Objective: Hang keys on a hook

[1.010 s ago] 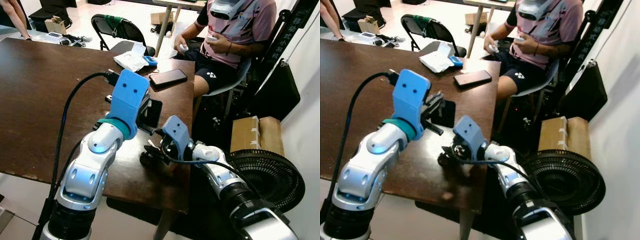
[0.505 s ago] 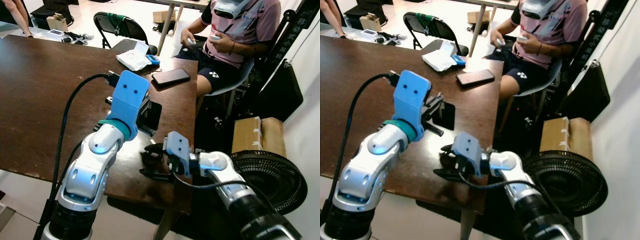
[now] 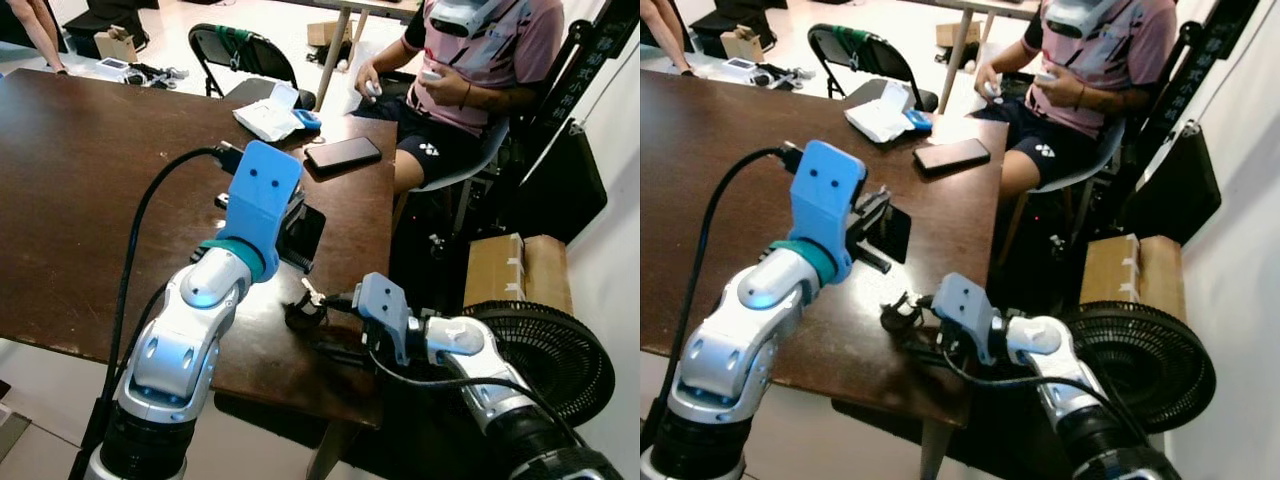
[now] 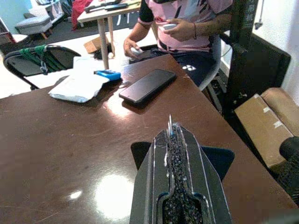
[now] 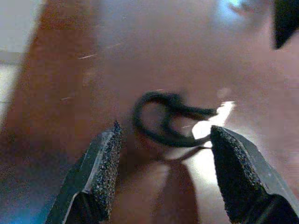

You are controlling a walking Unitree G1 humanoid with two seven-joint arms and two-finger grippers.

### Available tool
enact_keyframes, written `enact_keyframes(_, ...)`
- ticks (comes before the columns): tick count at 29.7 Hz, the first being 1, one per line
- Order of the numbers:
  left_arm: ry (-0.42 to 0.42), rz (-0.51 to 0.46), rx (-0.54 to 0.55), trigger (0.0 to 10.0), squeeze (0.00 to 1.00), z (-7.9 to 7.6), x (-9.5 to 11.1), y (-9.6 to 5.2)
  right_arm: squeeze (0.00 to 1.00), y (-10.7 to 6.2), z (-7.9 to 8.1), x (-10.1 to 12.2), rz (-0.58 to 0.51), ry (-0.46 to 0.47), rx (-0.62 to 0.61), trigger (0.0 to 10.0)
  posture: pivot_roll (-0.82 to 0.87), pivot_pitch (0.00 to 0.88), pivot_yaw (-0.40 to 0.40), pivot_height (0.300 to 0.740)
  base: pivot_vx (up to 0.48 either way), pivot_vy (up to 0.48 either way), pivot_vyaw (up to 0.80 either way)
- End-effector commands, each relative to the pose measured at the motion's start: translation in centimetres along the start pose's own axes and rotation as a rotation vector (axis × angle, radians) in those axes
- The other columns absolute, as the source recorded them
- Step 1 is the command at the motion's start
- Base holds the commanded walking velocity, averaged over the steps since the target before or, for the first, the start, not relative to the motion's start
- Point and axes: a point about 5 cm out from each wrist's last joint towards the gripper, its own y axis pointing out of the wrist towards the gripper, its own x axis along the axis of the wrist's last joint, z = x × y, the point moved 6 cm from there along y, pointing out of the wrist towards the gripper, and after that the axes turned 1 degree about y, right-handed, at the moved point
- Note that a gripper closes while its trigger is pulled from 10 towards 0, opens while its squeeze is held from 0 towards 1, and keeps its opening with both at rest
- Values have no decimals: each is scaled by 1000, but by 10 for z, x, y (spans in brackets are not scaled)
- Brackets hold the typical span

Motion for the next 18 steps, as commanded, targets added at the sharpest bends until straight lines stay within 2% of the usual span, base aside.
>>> enact_keyframes(1,-3,6,-3,10000,0,-1,-1,0,0,3,-4,-4,20,-2,-29,10000,114,148,62,740,0,0,0)
enact_keyframes(5,-2,10,0,10000,0,0,-2,-1,0,8,-7,-2,29,2,-25,10000,119,150,62,740,0,0,0)
enact_keyframes(7,-2,11,2,10000,0,0,-2,-1,0,10,0,-6,43,12,20,10000,122,152,59,740,0,0,0)
enact_keyframes(9,-2,11,2,10000,0,0,-2,-1,0,10,0,-6,43,12,20,10000,122,152,59,740,0,0,0)
enact_keyframes(11,-2,13,7,10000,0,1,-2,-1,0,9,10,-16,79,17,81,10000,122,157,58,740,0,0,0)
enact_keyframes(18,-6,15,7,10000,0,1,-3,0,0,6,20,-25,105,22,137,10000,117,160,60,740,0,0,0)
